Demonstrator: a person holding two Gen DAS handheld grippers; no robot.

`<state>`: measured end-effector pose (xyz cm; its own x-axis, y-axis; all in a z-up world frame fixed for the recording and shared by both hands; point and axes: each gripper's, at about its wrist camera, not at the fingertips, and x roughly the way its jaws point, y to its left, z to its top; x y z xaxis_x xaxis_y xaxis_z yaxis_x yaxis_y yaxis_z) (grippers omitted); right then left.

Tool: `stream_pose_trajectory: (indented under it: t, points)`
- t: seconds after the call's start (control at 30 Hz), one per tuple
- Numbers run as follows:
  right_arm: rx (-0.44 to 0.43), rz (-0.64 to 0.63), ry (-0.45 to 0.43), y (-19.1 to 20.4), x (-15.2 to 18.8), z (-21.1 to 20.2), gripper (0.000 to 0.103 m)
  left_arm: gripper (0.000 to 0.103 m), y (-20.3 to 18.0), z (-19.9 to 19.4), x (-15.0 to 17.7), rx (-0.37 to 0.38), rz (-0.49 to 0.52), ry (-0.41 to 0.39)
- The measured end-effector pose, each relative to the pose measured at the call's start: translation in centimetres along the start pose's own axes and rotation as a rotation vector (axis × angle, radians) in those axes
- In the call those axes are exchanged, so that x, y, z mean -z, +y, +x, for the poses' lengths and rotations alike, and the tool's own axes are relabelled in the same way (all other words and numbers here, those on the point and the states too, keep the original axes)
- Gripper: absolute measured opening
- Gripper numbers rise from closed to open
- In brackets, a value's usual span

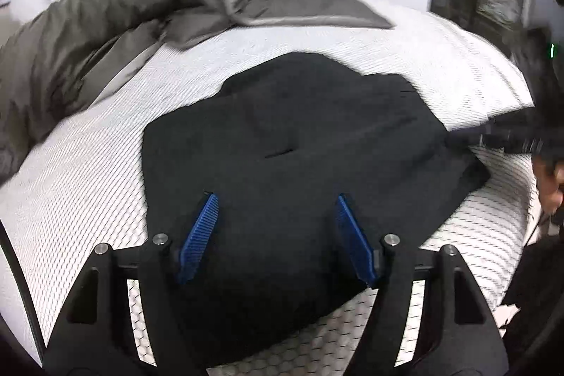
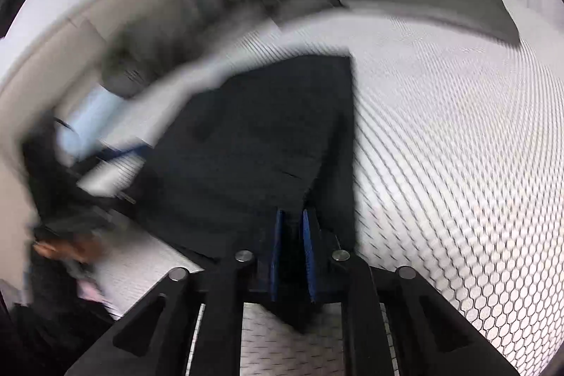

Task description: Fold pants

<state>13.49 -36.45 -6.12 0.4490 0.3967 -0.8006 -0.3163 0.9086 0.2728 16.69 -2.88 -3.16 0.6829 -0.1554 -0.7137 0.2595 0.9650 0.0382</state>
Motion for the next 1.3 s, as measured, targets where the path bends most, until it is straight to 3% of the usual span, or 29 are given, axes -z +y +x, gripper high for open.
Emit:
stream_pose_trajectory:
  t: [0.07,0.1,0.23,0.37,0.47,0.5,0.57,0.6,0.63,0.73,0.8,0.9,0.97,1.03,1.1,1.13,1.17,1.23,1.3]
  points:
    - [0.000,0.019,0.011,-0.2,0.1,0.7,0.016,0.067,0.6,0.7,0.8,-0.067,0.004,0.056]
    - [-0.001,0.022,-0.003,0.0,0.0,-0.2,0.022,0.067,1.1,0.9,0.9,-0.077,0.004,0.065]
    - [-0.010,0.006,-0.076,-0.5,0.4,-3.6,0.067,0.068,4.0,-1.3,1.6,-0.045,-0.070,0.035]
    - [-0.123,0.129,-0.073,-3.5,0.9,-3.3,0.068,0.068,8.4,-2.2,2.6,0.017,-0.253,0.031]
    - [-0.244,0.247,-0.054,-5.0,0.2,-1.4,0.069,0.066,11.5,-0.4,3.7,0.076,-0.411,0.100]
    - [-0.260,0.277,-0.052,-5.3,0.0,-0.8,0.070,0.064,11.9,0.0,4.0,0.099,-0.437,0.109]
    - [-0.288,0.301,-0.046,-5.2,-0.5,0.3,0.070,0.042,12.6,0.8,4.5,0.195,-0.494,0.120]
    - [-0.303,0.310,-0.039,-5.2,-0.7,0.9,0.066,0.042,12.8,0.8,4.6,0.205,-0.504,0.120]
    - [-0.297,0.303,-0.031,-4.8,-1.0,1.3,0.052,0.041,12.8,0.7,4.5,0.200,-0.505,0.118]
    - [-0.246,0.230,-0.034,-2.8,-1.9,1.6,0.031,0.038,12.6,0.2,4.2,0.164,-0.484,0.112]
    - [-0.166,0.130,-0.066,-1.1,-2.9,1.3,0.028,0.037,12.0,-0.1,3.7,0.139,-0.468,0.092]
    - [-0.052,0.086,-0.134,-0.2,-4.3,1.7,0.028,0.036,12.1,0.9,2.9,0.148,-0.521,0.082]
    - [-0.002,0.124,-0.124,-1.0,-4.8,2.6,0.030,0.037,11.7,1.3,2.3,0.113,-0.512,0.079]
    - [-0.016,0.176,-0.089,-1.9,-4.8,3.0,0.047,0.037,10.8,0.7,2.0,0.056,-0.475,0.078]
    - [-0.023,0.219,-0.088,-2.5,-4.5,1.5,0.058,0.037,9.2,-0.6,1.6,-0.023,-0.430,0.044]
    - [-0.014,0.217,-0.101,-2.6,-4.4,0.7,0.060,0.042,8.8,-0.8,1.3,-0.043,-0.414,0.023]
    - [0.012,0.203,-0.136,-2.3,-4.1,-0.4,0.063,0.055,7.9,-1.6,1.5,-0.057,-0.385,-0.002]
    - [0.065,0.141,-0.203,-1.4,-3.1,-2.6,0.083,0.071,6.0,-3.0,1.5,-0.066,-0.326,-0.034]
    - [0.053,0.093,-0.207,-0.5,-2.4,-3.1,0.086,0.075,4.4,-3.6,1.3,-0.071,-0.273,-0.062]
